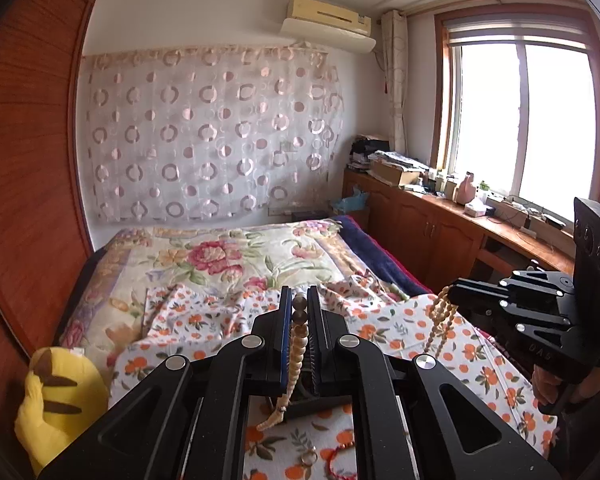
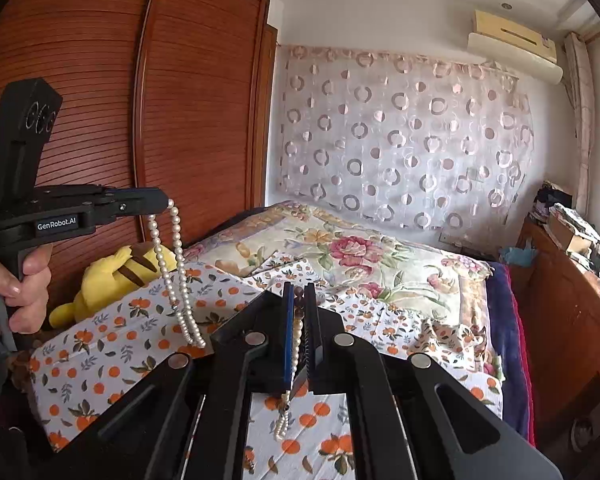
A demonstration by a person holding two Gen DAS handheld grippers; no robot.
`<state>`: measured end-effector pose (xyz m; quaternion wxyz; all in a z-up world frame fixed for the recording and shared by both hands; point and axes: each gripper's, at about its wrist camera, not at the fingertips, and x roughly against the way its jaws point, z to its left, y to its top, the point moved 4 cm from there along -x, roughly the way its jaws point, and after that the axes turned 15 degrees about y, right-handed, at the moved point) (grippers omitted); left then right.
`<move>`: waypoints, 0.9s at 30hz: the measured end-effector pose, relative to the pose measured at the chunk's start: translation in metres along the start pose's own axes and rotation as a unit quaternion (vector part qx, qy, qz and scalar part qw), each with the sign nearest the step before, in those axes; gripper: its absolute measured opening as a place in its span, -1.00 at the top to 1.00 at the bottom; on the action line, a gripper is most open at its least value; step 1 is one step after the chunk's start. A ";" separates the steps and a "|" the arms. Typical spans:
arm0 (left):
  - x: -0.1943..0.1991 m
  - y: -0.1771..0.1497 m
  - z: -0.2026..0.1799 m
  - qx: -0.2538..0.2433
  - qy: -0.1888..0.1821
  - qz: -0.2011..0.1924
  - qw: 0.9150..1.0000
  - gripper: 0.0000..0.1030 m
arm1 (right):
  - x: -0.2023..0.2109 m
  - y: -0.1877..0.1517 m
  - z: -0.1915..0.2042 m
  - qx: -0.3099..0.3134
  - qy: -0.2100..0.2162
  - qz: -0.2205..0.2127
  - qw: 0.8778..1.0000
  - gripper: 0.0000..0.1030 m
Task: Organize jewelry
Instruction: 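Grasp a pearl necklace with the left gripper and lift it, then lower the pearl necklace into the black box and open the left gripper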
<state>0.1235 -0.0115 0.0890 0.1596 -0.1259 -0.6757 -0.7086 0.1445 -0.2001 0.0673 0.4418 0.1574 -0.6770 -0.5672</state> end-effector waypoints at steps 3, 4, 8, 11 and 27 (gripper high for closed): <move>-0.005 0.005 -0.001 -0.002 0.001 0.000 1.000 0.87 | -0.006 0.006 -0.002 0.003 -0.002 0.001 1.000 0.89; -0.007 0.008 -0.001 -0.002 0.002 -0.002 1.000 0.87 | -0.008 0.008 -0.002 0.004 -0.002 0.002 1.000 0.89; -0.014 0.019 -0.004 -0.003 0.003 -0.007 1.000 0.87 | -0.014 0.017 -0.004 0.010 -0.002 0.002 1.000 0.89; -0.022 0.027 -0.006 -0.004 0.003 -0.009 1.000 0.87 | -0.019 0.025 -0.007 0.018 -0.002 0.001 1.000 0.89; -0.088 0.030 -0.008 -0.009 -0.003 0.019 1.000 0.87 | -0.062 0.047 -0.036 0.017 0.024 -0.009 1.000 0.89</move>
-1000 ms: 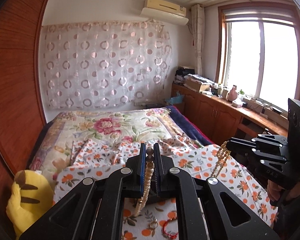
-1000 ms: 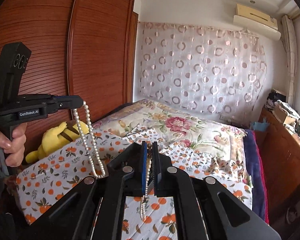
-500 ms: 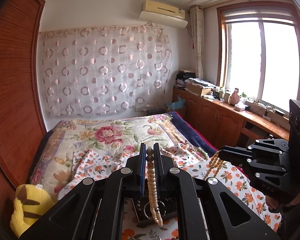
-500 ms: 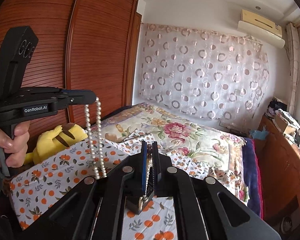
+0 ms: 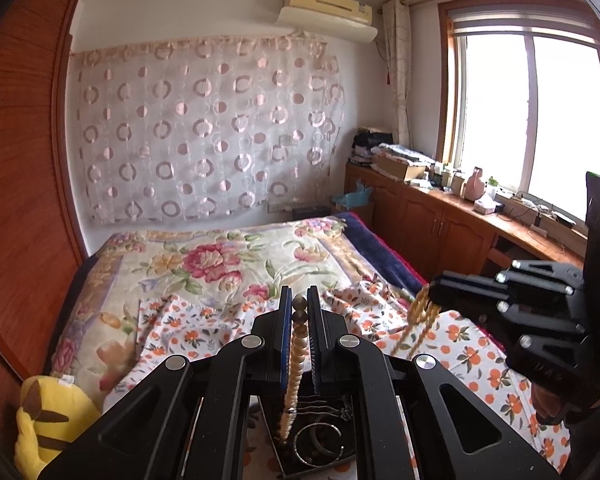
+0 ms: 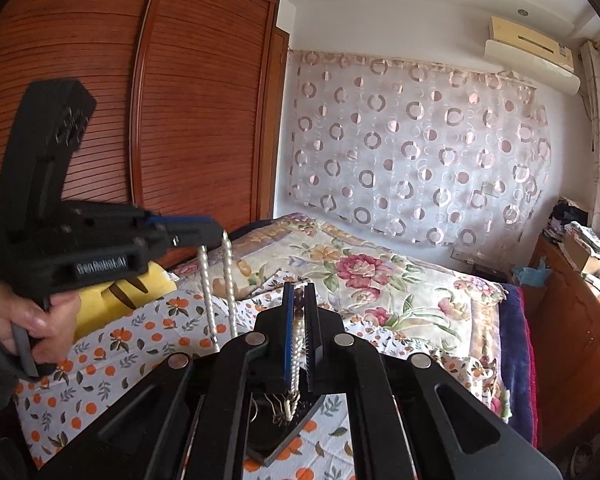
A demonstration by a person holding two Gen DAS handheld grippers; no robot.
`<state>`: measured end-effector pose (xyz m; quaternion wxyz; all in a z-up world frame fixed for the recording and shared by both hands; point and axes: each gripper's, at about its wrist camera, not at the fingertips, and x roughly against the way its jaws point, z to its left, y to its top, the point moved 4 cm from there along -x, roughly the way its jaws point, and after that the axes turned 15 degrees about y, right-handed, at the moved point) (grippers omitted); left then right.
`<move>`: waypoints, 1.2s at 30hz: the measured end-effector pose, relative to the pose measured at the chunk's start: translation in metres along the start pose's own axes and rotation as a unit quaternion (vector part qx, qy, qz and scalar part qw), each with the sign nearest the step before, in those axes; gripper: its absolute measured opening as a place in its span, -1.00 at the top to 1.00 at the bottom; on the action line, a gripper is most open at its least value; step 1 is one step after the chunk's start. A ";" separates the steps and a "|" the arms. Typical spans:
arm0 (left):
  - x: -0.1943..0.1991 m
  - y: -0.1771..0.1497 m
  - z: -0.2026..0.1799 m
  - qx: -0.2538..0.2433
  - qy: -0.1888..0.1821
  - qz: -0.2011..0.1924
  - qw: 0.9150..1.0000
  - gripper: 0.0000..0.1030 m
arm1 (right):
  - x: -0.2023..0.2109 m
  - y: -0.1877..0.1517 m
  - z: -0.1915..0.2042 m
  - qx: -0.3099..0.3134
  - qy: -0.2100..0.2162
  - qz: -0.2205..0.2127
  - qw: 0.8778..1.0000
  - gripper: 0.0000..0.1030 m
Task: Organize jewelry
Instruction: 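Lower the pearl necklace into the black box and open the left gripper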
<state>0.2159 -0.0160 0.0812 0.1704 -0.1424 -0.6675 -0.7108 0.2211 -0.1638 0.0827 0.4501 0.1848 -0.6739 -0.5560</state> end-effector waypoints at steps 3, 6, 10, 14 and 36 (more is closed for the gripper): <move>-0.016 -0.009 0.001 0.000 0.000 0.016 1.000 0.87 | -0.011 0.000 -0.006 -0.002 0.005 0.001 1.000 0.89; -0.028 -0.018 0.001 -0.001 0.001 0.030 1.000 0.87 | -0.022 -0.002 -0.013 -0.008 0.012 0.005 1.000 0.89; -0.041 -0.033 0.002 -0.001 0.000 0.048 0.999 0.87 | -0.037 -0.009 -0.018 -0.015 0.020 0.012 1.000 0.89; -0.049 -0.057 0.005 0.006 -0.004 0.071 0.997 0.87 | -0.049 -0.021 -0.022 -0.024 0.028 0.026 0.999 0.89; -0.064 -0.100 0.002 -0.003 -0.001 0.115 0.993 0.86 | -0.077 -0.067 -0.019 -0.059 0.035 0.082 0.994 0.45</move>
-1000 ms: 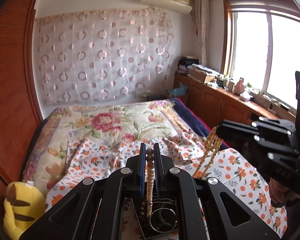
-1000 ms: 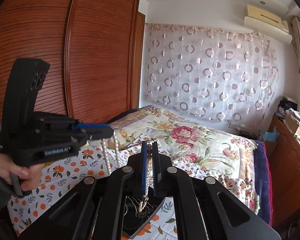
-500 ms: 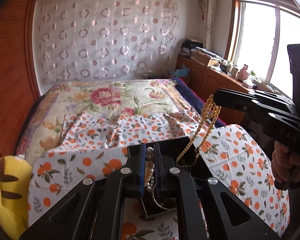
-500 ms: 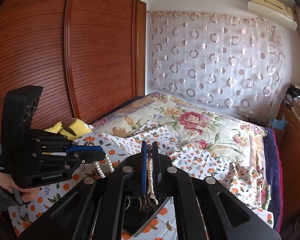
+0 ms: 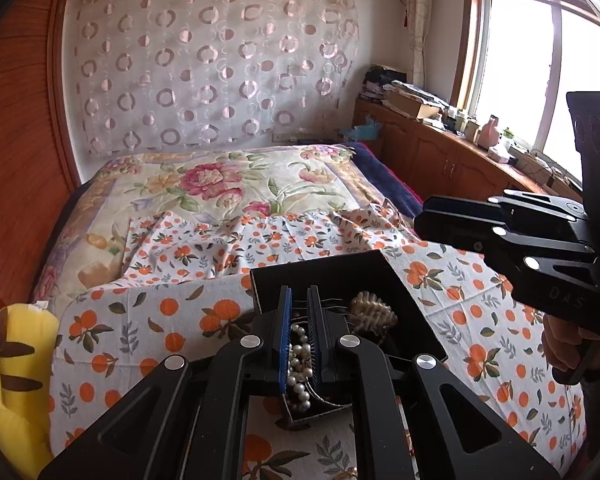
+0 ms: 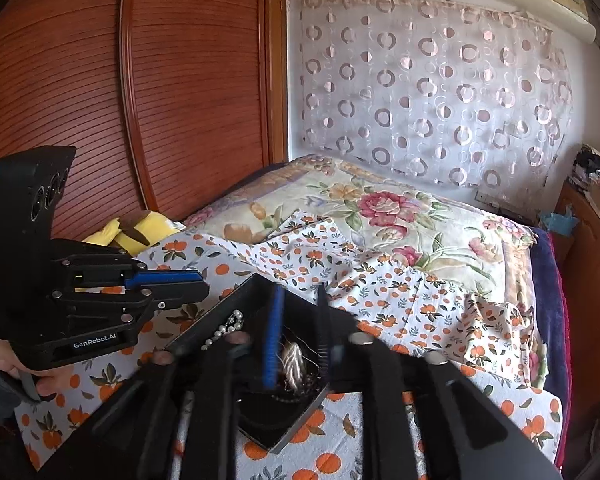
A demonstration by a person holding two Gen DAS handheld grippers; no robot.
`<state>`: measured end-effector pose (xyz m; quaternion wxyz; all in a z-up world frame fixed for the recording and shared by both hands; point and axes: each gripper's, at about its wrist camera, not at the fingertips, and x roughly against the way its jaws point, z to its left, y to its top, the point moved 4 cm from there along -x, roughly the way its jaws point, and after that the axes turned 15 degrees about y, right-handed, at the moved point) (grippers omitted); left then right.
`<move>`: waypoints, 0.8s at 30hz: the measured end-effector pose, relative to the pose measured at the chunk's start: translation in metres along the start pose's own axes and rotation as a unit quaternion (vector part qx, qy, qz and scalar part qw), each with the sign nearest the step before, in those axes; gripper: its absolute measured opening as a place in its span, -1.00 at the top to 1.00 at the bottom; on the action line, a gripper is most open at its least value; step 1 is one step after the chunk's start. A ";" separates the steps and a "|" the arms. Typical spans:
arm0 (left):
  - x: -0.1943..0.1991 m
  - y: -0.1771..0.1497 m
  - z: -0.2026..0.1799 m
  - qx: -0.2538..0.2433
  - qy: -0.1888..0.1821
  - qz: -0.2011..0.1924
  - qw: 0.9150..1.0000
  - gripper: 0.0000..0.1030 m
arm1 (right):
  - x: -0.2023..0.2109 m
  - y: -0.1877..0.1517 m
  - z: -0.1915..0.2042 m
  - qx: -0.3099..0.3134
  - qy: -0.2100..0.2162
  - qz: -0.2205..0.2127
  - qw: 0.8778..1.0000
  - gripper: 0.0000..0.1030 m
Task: Organize jewelry
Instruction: 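Lower the pearl necklace into the black box and open the left gripper, then move the left gripper back and close it on the gold ring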
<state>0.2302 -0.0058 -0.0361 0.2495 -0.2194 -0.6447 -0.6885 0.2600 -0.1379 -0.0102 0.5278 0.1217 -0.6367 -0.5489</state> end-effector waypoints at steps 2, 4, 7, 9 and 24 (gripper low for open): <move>0.000 0.000 0.000 -0.001 0.001 0.000 1.000 0.82 | 0.004 -0.002 0.002 0.000 -0.002 -0.002 1.000 0.45; 0.002 0.000 0.000 -0.002 0.001 -0.003 1.000 0.58 | 0.009 -0.008 0.003 -0.006 -0.003 -0.004 1.000 0.45; 0.009 -0.007 0.001 -0.007 0.003 -0.010 1.000 0.49 | 0.017 -0.020 0.009 -0.011 0.000 -0.001 1.000 0.45; 0.014 -0.015 0.003 -0.008 0.001 -0.010 1.000 0.48 | 0.020 -0.030 0.014 -0.010 -0.002 0.004 1.000 0.45; 0.024 -0.092 0.003 -0.029 -0.013 0.053 0.998 0.45 | 0.006 -0.117 0.045 -0.042 0.029 0.081 0.995 0.45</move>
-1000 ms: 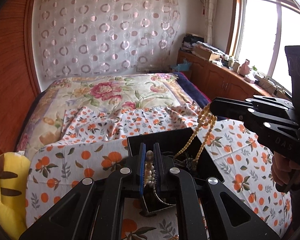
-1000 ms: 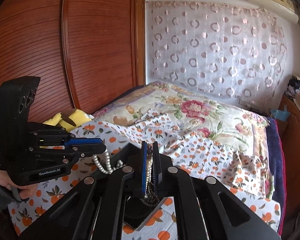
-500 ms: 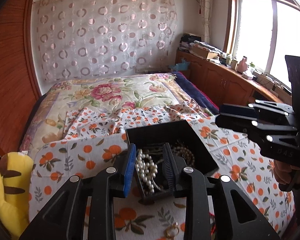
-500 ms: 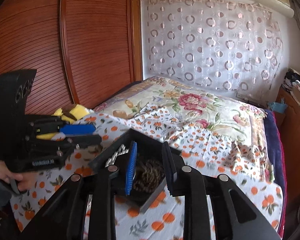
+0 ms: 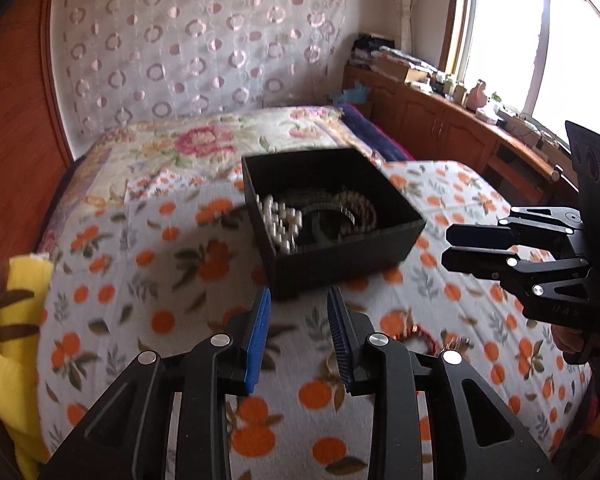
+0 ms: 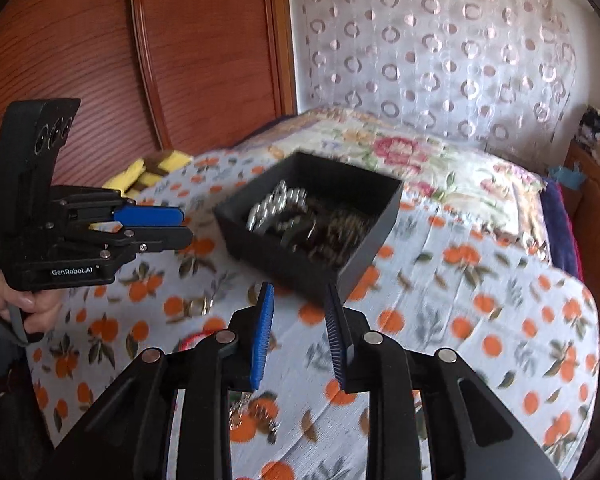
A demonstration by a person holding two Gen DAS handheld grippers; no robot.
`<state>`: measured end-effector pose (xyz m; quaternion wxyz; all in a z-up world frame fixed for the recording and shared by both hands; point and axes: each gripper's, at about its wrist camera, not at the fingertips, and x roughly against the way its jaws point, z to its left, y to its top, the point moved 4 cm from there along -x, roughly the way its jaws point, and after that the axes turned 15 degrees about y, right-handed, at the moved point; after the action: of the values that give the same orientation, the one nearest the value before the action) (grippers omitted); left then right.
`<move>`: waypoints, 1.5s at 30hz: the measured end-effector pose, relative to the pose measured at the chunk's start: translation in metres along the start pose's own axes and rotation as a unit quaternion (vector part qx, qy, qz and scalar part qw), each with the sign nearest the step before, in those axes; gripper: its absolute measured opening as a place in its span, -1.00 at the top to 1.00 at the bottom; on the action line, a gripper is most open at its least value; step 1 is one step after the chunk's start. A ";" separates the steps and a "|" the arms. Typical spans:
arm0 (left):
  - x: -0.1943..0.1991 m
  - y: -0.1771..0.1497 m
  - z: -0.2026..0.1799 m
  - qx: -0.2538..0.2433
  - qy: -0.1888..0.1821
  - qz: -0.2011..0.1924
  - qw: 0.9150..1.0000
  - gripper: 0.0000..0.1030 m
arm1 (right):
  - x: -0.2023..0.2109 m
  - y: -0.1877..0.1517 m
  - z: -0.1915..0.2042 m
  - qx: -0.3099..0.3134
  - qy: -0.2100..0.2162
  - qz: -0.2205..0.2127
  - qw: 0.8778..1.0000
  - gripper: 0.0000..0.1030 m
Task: Organize jewelry
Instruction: 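Move the left gripper back and close it on the gold ring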
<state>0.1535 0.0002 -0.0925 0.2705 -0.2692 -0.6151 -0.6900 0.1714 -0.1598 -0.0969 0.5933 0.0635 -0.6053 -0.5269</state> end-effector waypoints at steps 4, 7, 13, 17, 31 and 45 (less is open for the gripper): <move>-0.004 -0.010 -0.001 0.000 -0.001 0.011 1.000 0.23 | -0.016 -0.012 0.006 0.002 0.012 0.028 1.000 0.45; -0.006 -0.016 -0.001 -0.006 0.002 0.019 1.000 0.07 | -0.028 -0.019 0.013 0.010 0.024 0.048 0.998 0.45; -0.009 -0.024 -0.004 -0.011 0.001 0.036 0.999 0.04 | -0.043 -0.025 0.017 0.018 0.031 0.072 0.997 0.45; -0.011 -0.029 -0.009 -0.014 -0.006 0.044 0.999 0.04 | -0.044 -0.027 0.019 0.027 0.028 0.074 0.997 0.45; -0.015 -0.032 -0.034 -0.039 -0.028 0.056 0.997 0.06 | -0.027 -0.030 -0.012 -0.001 -0.016 0.054 0.998 0.84; -0.008 -0.025 -0.045 -0.054 -0.022 0.043 0.997 0.64 | -0.022 -0.031 -0.021 -0.016 -0.015 0.047 0.999 0.84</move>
<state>0.1395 -0.0421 -0.1206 0.2715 -0.3250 -0.5707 -0.7035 0.1770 -0.1699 -0.1383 0.6087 0.0172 -0.6080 -0.5094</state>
